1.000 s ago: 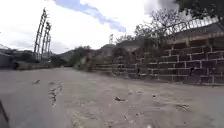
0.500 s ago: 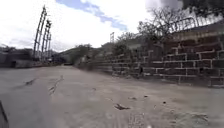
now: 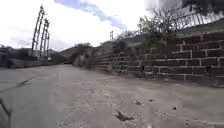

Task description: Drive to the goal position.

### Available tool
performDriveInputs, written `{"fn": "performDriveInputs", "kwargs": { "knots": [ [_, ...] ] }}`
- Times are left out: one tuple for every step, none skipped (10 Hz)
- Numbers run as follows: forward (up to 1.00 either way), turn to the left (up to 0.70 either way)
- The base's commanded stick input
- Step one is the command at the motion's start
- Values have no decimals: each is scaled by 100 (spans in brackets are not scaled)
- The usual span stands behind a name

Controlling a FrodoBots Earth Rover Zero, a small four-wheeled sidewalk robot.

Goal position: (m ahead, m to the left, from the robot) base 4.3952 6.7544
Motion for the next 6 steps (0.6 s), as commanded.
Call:
{"fn": "performDriveInputs", "kwargs": {
  "knots": [
    [70,25],
    [70,27],
    [70,27],
    [70,27],
    [70,27],
    [70,27]
  ]
}}
